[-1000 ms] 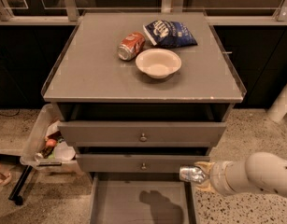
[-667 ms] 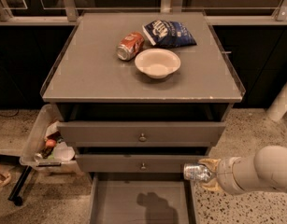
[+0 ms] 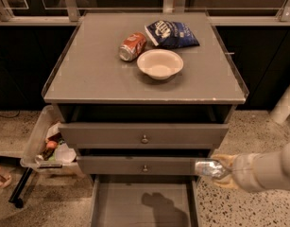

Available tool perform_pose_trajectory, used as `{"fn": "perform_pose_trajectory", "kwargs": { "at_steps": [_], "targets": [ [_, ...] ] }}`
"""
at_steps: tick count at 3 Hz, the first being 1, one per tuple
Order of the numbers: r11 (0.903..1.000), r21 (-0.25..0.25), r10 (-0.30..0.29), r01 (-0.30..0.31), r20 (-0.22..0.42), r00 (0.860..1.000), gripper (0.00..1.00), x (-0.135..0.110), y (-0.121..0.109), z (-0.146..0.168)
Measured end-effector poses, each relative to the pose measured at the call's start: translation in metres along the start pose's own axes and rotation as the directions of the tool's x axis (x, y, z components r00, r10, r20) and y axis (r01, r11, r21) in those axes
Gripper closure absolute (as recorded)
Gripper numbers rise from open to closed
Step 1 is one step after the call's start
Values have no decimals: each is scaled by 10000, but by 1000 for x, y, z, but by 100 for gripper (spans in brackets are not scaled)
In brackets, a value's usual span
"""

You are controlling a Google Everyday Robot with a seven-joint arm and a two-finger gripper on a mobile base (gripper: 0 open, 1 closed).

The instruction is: Pick redbull can from bottom drawer and place on counter

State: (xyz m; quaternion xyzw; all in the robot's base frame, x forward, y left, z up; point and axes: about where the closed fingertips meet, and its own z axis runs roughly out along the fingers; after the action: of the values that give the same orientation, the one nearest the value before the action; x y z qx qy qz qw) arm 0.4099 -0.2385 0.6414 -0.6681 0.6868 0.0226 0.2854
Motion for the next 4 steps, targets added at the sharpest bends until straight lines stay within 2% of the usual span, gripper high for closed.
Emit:
{"fn": "perform_pose_trajectory", "kwargs": {
  "at_steps": [1,2,3,4],
  "targets": [
    [9987,506,-24,26,-49,10000,100,10,-42,-76],
    [9981,613,-39,59,-315,9995,100,10,-84,-141],
    [9957,821,-393,431,-471,9981,100,-5,-130,-195],
    [9901,943,-1040,1041,-66,9946,100,-27,-174,-221]
  ]
}}
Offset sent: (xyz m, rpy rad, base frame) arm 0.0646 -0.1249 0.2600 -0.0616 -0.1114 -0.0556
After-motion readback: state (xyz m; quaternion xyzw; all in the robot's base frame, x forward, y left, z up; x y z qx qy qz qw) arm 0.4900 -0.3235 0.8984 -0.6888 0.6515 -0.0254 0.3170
